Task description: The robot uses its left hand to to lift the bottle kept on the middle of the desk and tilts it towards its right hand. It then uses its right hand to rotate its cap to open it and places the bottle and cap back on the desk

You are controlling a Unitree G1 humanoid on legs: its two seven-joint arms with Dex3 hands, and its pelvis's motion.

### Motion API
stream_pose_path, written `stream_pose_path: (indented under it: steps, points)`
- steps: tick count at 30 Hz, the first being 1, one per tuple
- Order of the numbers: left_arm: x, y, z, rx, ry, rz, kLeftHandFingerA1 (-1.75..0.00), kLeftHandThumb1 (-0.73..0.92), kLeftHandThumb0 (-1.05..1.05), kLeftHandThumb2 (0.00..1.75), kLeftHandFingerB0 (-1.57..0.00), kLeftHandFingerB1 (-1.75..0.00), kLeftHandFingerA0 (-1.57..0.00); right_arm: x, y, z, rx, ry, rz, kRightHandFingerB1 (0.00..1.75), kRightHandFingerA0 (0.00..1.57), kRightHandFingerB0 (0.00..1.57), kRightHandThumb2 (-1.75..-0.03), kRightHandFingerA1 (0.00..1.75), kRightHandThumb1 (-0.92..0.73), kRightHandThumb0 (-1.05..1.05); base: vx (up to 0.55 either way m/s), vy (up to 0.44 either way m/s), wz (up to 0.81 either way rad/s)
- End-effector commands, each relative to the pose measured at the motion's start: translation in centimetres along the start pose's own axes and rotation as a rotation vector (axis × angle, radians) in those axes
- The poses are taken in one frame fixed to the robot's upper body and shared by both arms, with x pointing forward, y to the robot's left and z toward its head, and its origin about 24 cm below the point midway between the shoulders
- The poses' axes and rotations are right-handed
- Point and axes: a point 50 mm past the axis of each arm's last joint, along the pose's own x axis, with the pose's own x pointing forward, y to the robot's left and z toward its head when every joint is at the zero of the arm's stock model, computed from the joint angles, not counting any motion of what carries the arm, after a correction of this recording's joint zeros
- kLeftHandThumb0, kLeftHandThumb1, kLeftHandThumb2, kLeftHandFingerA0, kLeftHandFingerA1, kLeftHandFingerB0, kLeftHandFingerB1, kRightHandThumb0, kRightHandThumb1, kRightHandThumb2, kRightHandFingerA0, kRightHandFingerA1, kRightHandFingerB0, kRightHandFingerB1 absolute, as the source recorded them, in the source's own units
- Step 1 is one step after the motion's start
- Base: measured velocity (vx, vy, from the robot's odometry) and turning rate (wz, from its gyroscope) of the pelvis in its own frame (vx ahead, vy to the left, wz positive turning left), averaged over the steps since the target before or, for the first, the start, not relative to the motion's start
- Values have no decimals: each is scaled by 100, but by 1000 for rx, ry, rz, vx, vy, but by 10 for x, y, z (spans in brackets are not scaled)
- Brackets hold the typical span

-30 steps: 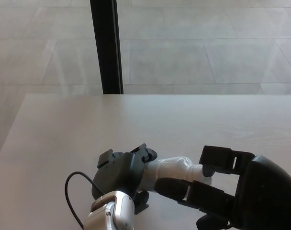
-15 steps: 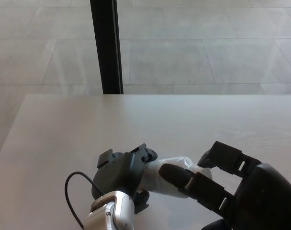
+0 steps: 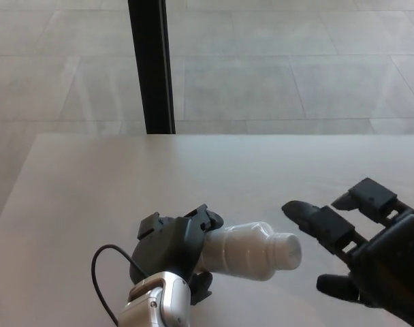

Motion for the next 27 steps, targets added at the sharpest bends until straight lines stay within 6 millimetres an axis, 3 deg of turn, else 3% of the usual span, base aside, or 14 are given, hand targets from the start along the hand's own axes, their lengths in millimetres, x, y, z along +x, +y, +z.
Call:
stream_pose_path:
  steps: [1, 4, 5, 8, 10, 12, 16, 17, 18, 20, 23, 24, 26, 27]
  points:
    - [-7, -18, -35, -3, 152, -106, -93, 79, 7, 68, -51, -62, -65, -30, 21, -45, 120, 507, 273, 39, 49, 43, -58, 96, -58, -62, 0, 0, 0]
    - [-7, -19, -35, -9, 141, -107, -94, 78, 8, 69, -54, -62, -62, -29, 25, -40, 140, 503, 278, 51, 60, 37, -85, 89, -45, -64, 0, 0, 0]
    - [-6, -20, -34, -12, 147, -111, -94, 81, 8, 66, -51, -61, -64, -28, 25, -40, 134, 500, 283, 40, 58, 42, -58, 98, -58, -64, 0, 0, 0]
    - [-6, -19, -32, -17, 151, -110, -93, 82, 7, 65, -48, -58, -64, -25, 27, -35, 142, 488, 292, 42, 59, 38, -58, 102, -59, -68, 0, 0, 0]
    - [-6, -19, -31, -11, 143, -111, -109, 82, 7, 65, -51, -64, -64, -24, 27, -33, 151, 479, 298, 43, 58, 37, -58, 99, -59, -71, 0, 0, 0]
    - [-5, -18, -29, 0, 141, -115, -86, 83, 6, 65, -47, -59, -62, -21, 29, -27, 166, 457, 301, 43, 56, 34, -58, 103, -58, -70, 0, 0, 0]
    - [-5, -18, -27, -23, 153, -121, -87, 84, 5, 64, -43, -55, -60, -20, 32, -23, 186, 451, 299, 43, 57, 34, -58, 104, -57, -72, 0, 0, 0]
    - [-5, -19, -26, -30, 149, -117, -80, 63, 13, 96, -38, -61, -58, -20, 32, -21, 199, 449, 299, 51, 59, 29, -82, 103, -45, -73, 0, 0, 0]
    - [-5, -20, -26, -35, 152, -115, -95, 80, 7, 71, -44, -60, -58, -18, 32, -19, 209, 447, 300, 42, 52, 32, -57, 124, -55, -70, 0, 0, 0]
    - [-5, -20, -25, -33, 153, -114, -89, 81, 5, 67, -46, -59, -60, -17, 31, -18, 215, 443, 300, 42, 51, 31, -59, 133, -55, -72, 0, 0, 0]
    - [-5, -20, -25, -22, 140, -117, -97, 81, 10, 69, -51, -60, -59, -15, 30, -16, 219, 437, 290, 42, 51, 30, -58, 133, -54, -71, 0, 0, 0]
    - [-5, -21, -25, -24, 144, -114, -102, 80, 8, 70, -46, -63, -64, -12, 30, -15, 225, 439, 290, 50, 56, 22, -82, 105, -45, -74, 0, 0, 0]
    - [-5, -22, -25, -28, 147, -113, -101, 81, 10, 67, -49, -62, -64, -10, 30, -14, 225, 438, 290, 50, 56, 21, -83, 105, -45, -75, 0, 0, 0]
    - [-5, -22, -25, -21, 145, -115, -82, 64, 13, 96, -39, -62, -61, -9, 29, -14, 224, 436, 289, 51, 56, 20, -83, 105, -46, -75, 0, 0, 0]
